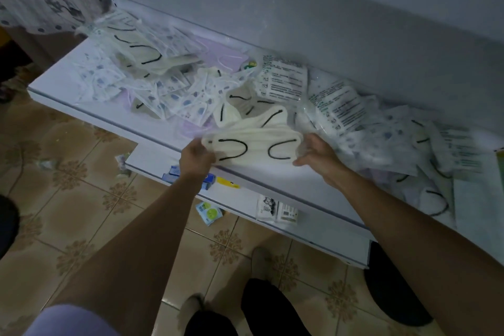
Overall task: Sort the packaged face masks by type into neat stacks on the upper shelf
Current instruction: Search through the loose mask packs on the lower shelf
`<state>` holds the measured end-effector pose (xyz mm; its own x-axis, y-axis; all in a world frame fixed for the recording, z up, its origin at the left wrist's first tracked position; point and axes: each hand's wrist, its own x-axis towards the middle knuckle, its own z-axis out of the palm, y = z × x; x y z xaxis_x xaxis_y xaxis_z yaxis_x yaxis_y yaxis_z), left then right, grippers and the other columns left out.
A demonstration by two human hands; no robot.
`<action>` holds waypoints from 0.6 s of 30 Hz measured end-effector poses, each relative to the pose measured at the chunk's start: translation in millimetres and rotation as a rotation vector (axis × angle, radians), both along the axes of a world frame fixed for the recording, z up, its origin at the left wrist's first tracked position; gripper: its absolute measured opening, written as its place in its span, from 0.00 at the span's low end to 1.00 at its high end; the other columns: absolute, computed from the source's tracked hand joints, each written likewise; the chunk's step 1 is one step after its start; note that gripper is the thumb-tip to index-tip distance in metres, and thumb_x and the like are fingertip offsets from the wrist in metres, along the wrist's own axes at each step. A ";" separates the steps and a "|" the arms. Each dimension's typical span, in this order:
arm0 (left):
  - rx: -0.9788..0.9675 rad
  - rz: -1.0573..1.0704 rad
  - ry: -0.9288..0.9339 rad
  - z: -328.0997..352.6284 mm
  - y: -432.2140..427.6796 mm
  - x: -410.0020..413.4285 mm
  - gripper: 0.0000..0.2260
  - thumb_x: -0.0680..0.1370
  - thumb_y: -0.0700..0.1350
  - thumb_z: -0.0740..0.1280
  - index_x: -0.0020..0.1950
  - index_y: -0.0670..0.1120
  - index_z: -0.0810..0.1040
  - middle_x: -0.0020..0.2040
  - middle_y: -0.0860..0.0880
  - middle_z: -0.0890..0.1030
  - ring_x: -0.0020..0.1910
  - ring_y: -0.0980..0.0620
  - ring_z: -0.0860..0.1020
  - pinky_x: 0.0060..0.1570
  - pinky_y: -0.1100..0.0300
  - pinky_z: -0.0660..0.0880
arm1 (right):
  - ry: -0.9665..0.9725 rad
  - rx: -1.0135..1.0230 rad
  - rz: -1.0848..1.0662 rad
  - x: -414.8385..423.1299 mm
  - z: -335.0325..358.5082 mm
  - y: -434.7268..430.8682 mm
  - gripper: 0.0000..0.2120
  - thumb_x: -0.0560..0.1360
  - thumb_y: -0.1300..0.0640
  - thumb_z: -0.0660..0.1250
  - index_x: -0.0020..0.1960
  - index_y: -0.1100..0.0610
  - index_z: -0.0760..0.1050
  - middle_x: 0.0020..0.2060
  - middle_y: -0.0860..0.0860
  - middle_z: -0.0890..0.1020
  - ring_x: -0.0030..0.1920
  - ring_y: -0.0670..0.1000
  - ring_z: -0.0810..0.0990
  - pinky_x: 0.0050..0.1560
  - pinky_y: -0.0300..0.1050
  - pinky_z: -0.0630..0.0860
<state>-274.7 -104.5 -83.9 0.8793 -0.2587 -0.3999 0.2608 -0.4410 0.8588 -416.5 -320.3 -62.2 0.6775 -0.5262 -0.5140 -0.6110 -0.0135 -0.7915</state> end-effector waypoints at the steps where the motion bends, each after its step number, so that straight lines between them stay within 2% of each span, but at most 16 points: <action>1: 0.146 -0.022 -0.057 -3.4 -1.3 -2.0 0.08 0.70 0.31 0.65 0.47 0.40 0.77 0.42 0.38 0.78 0.44 0.41 0.76 0.46 0.53 0.74 | 0.002 -0.013 -0.010 -2.5 -5.1 2.1 0.31 0.67 0.71 0.72 0.67 0.58 0.66 0.54 0.50 0.71 0.56 0.50 0.71 0.55 0.45 0.71; 3: 0.274 -0.042 -0.143 -3.0 -6.3 -4.4 0.08 0.72 0.35 0.65 0.50 0.38 0.78 0.47 0.35 0.80 0.49 0.37 0.77 0.51 0.50 0.73 | -0.037 -0.008 -0.024 -0.9 -6.4 4.4 0.35 0.67 0.73 0.71 0.69 0.56 0.64 0.57 0.51 0.72 0.57 0.50 0.71 0.52 0.42 0.72; 6: 0.263 -0.077 -0.219 5.5 -13.1 -2.3 0.07 0.73 0.35 0.65 0.49 0.40 0.78 0.48 0.37 0.81 0.50 0.38 0.78 0.52 0.52 0.72 | -0.110 -0.079 0.003 7.0 5.4 3.7 0.37 0.67 0.75 0.70 0.70 0.54 0.66 0.61 0.53 0.71 0.60 0.49 0.71 0.44 0.29 0.72; 8: 0.180 -0.076 -0.211 10.4 -15.5 -1.1 0.09 0.71 0.35 0.66 0.49 0.44 0.76 0.47 0.42 0.80 0.49 0.42 0.78 0.50 0.54 0.73 | -0.118 -0.230 0.049 10.1 10.8 -0.9 0.32 0.65 0.74 0.72 0.66 0.58 0.72 0.64 0.54 0.69 0.64 0.49 0.69 0.47 0.24 0.66; 11: -0.048 -0.030 -0.087 11.1 -15.6 -4.1 0.22 0.67 0.31 0.69 0.57 0.46 0.70 0.51 0.47 0.75 0.49 0.46 0.74 0.52 0.52 0.74 | -0.067 -0.137 0.015 6.2 10.5 -2.3 0.32 0.66 0.73 0.72 0.66 0.57 0.70 0.60 0.50 0.70 0.60 0.45 0.68 0.54 0.33 0.66; 13: -0.098 -0.009 -0.030 5.3 -14.1 -6.7 0.26 0.67 0.31 0.70 0.62 0.45 0.67 0.54 0.45 0.74 0.53 0.45 0.75 0.56 0.49 0.74 | -0.035 -0.062 -0.031 3.0 7.2 -0.1 0.30 0.67 0.73 0.70 0.66 0.58 0.70 0.54 0.48 0.72 0.58 0.47 0.70 0.51 0.37 0.68; 15: -0.071 -0.012 -0.006 0.5 -12.5 -8.7 0.25 0.69 0.32 0.69 0.64 0.45 0.67 0.56 0.42 0.74 0.57 0.41 0.75 0.54 0.53 0.74 | -0.043 -0.015 -0.077 3.3 5.8 1.9 0.26 0.68 0.73 0.70 0.63 0.60 0.71 0.47 0.47 0.75 0.55 0.49 0.73 0.45 0.34 0.70; 16: -0.041 -0.021 -0.018 -1.3 -11.8 -9.7 0.24 0.70 0.32 0.68 0.64 0.44 0.67 0.57 0.41 0.75 0.57 0.41 0.75 0.51 0.57 0.73 | -0.060 0.005 -0.122 5.0 4.7 1.8 0.24 0.67 0.72 0.71 0.61 0.59 0.72 0.48 0.48 0.77 0.56 0.51 0.75 0.47 0.34 0.72; 18: 0.004 -0.034 -0.061 -3.8 -11.4 -11.8 0.22 0.71 0.32 0.67 0.63 0.43 0.68 0.58 0.41 0.76 0.56 0.41 0.75 0.47 0.61 0.69 | -0.137 0.072 -0.257 8.3 3.4 2.1 0.25 0.65 0.69 0.74 0.59 0.55 0.73 0.57 0.52 0.78 0.61 0.54 0.75 0.59 0.42 0.73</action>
